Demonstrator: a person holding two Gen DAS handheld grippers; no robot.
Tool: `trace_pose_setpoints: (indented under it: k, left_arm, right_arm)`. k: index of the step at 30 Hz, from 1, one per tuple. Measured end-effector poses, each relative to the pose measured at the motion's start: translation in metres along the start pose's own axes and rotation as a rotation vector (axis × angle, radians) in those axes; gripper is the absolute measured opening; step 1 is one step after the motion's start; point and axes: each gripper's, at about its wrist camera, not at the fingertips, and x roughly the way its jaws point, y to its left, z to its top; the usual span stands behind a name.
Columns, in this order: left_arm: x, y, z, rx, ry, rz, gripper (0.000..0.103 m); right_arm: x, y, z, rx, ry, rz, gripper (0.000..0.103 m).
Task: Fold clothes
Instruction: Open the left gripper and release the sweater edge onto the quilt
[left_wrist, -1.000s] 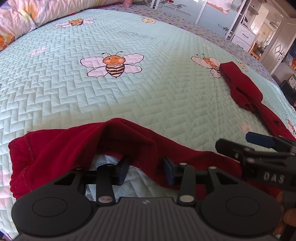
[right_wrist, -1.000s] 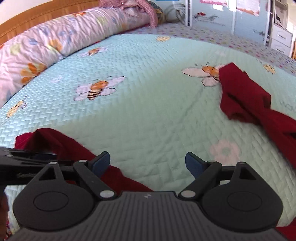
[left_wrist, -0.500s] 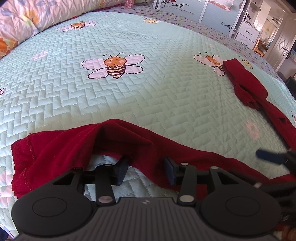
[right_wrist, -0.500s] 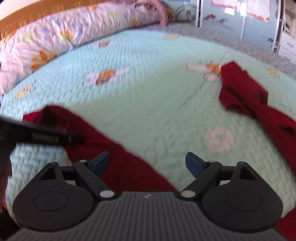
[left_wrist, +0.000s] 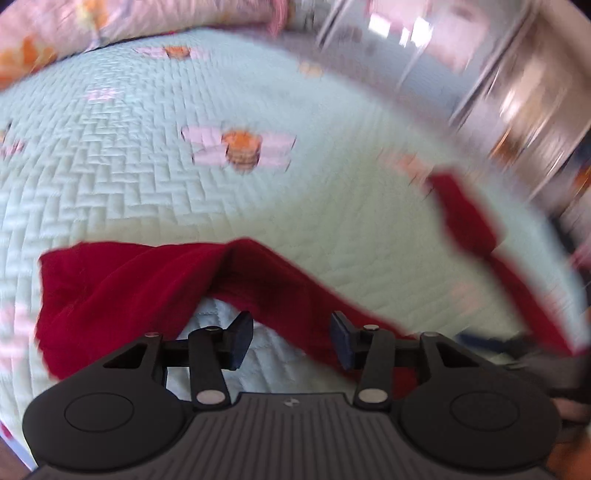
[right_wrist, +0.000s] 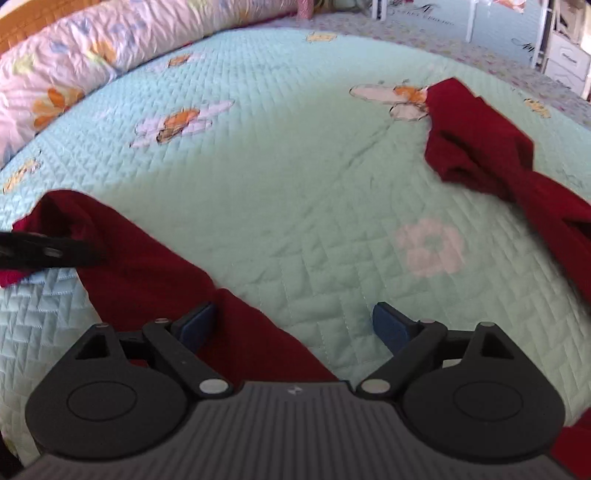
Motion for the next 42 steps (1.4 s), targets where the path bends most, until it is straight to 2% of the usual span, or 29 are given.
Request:
trace_pose_setpoints:
  k: [2, 3, 5, 6, 9, 15, 17, 19, 20, 21, 22, 23, 28, 29, 30, 31, 32, 33, 35, 38, 41, 42]
  left_arm:
    - [-0.027, 0.023, -0.010, -0.062, -0.074, -0.022, 0.056]
    - [-0.035, 0.033, -0.016, -0.074, -0.084, 0.007, 0.059]
    - [-0.044, 0.047, -0.026, -0.076, -0.069, 0.104, 0.059]
    - [-0.046, 0.053, -0.029, -0.089, -0.062, 0.126, 0.059]
    - [-0.051, 0.068, -0.034, -0.155, -0.044, 0.141, 0.059]
    - [-0.061, 0.089, -0.042, -0.259, -0.024, 0.155, 0.058]
    - [-0.063, 0.094, -0.043, -0.275, -0.020, 0.150, 0.058]
    - [-0.063, 0.096, -0.044, -0.273, -0.015, 0.142, 0.059]
    - [-0.062, 0.096, -0.044, -0.272, -0.013, 0.138, 0.059]
    - [-0.062, 0.097, -0.044, -0.271, -0.011, 0.134, 0.059]
    - [-0.062, 0.098, -0.044, -0.270, -0.008, 0.130, 0.060]
    - [-0.061, 0.098, -0.044, -0.267, -0.005, 0.128, 0.060]
    - [-0.056, 0.094, -0.040, -0.225, 0.020, 0.132, 0.067]
    - [-0.054, 0.092, -0.038, -0.210, 0.027, 0.138, 0.068]
    - [-0.052, 0.089, -0.037, -0.188, 0.037, 0.150, 0.070]
    - [-0.049, 0.085, -0.035, -0.161, 0.049, 0.165, 0.071]
    - [-0.047, 0.081, -0.034, -0.132, 0.061, 0.181, 0.071]
    - [-0.045, 0.077, -0.033, -0.102, 0.073, 0.197, 0.072]
    - [-0.042, 0.072, -0.033, -0.069, 0.083, 0.218, 0.074]
    - [-0.039, 0.066, -0.033, -0.034, 0.094, 0.242, 0.077]
    - [-0.033, 0.061, -0.031, 0.000, 0.107, 0.268, 0.081]
    - [-0.030, 0.058, -0.031, 0.015, 0.112, 0.280, 0.083]
  right_arm:
    - [-0.012, 0.012, 0.004, -0.047, -0.044, 0.004, 0.091]
    - [-0.021, 0.022, 0.007, -0.095, -0.081, 0.020, 0.091]
    - [-0.032, 0.048, 0.012, -0.210, -0.139, 0.062, 0.091]
    - [-0.034, 0.062, 0.015, -0.265, -0.155, 0.088, 0.091]
    - [-0.037, 0.105, 0.022, -0.435, -0.199, 0.163, 0.091]
    - [-0.010, 0.179, 0.027, -0.815, -0.220, 0.269, 0.090]
    - [-0.004, 0.180, 0.038, -0.767, -0.201, 0.321, 0.089]
    - [0.002, 0.177, 0.052, -0.683, -0.177, 0.377, 0.079]
    - [0.005, 0.175, 0.059, -0.640, -0.164, 0.405, 0.064]
    - [0.009, 0.174, 0.066, -0.598, -0.152, 0.433, 0.045]
    - [0.012, 0.172, 0.073, -0.555, -0.140, 0.460, 0.035]
    - [0.015, 0.170, 0.080, -0.512, -0.127, 0.487, 0.020]
    - [0.030, 0.162, 0.115, -0.296, -0.065, 0.617, 0.019]
    - [0.036, 0.155, 0.124, -0.214, -0.062, 0.604, 0.019]
    - [0.045, 0.146, 0.133, -0.130, -0.069, 0.548, 0.025]
    - [0.054, 0.139, 0.139, -0.086, -0.063, 0.487, 0.028]
    - [0.064, 0.133, 0.144, -0.058, -0.048, 0.430, 0.037]
    - [0.067, 0.128, 0.146, -0.044, -0.049, 0.385, 0.039]
    - [0.057, 0.125, 0.139, -0.060, -0.074, 0.335, 0.039]
    - [0.019, 0.129, 0.112, -0.167, -0.123, 0.334, 0.041]
    - [0.005, 0.129, 0.074, -0.246, -0.088, 0.319, 0.051]
    - [0.001, 0.128, 0.061, -0.271, -0.072, 0.313, 0.051]
